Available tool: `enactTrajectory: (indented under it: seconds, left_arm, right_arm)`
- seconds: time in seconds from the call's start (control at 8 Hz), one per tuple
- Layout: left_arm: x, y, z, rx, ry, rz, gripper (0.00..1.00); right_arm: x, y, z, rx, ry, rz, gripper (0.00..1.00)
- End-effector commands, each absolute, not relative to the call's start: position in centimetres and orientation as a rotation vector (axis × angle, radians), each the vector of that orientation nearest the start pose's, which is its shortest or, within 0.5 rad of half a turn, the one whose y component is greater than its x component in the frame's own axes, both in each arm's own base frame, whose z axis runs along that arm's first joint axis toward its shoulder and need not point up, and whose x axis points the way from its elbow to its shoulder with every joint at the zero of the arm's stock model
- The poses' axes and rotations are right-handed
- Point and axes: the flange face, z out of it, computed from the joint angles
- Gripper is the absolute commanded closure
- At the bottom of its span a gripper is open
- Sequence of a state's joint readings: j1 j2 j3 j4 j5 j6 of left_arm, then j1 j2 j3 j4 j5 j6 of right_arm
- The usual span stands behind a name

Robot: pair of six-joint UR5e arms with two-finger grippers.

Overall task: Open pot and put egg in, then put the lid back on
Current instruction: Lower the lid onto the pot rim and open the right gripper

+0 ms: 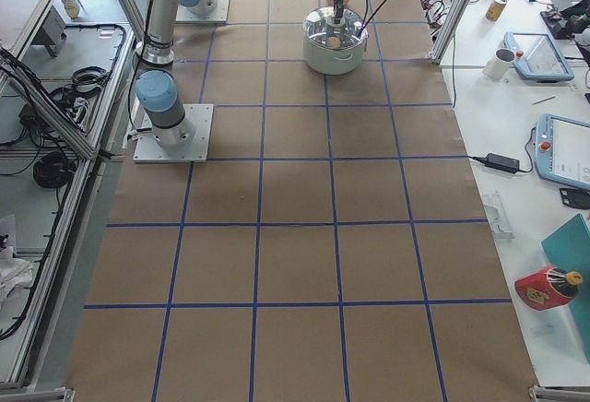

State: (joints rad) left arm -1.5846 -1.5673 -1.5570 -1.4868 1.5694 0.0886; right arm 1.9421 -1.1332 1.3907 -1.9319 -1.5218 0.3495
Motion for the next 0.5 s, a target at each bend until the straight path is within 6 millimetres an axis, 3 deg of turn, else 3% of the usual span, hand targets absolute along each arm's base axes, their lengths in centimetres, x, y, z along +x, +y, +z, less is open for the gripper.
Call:
enactTrajectory:
  seconds: [0.0,0.38]
  left_arm:
    - [-14.03,-49.70,50.65,0.161,3.131,-0.161,0.00]
    - [-14.02,-49.70,50.65,0.161,3.129,-0.161,0.00]
  right_arm:
    - [37.15,-57.33,35.62,-0.044,3.058,-0.117,1.00]
    - [37.18,-57.41,35.59,-0.048,3.056,-0.123,1.00]
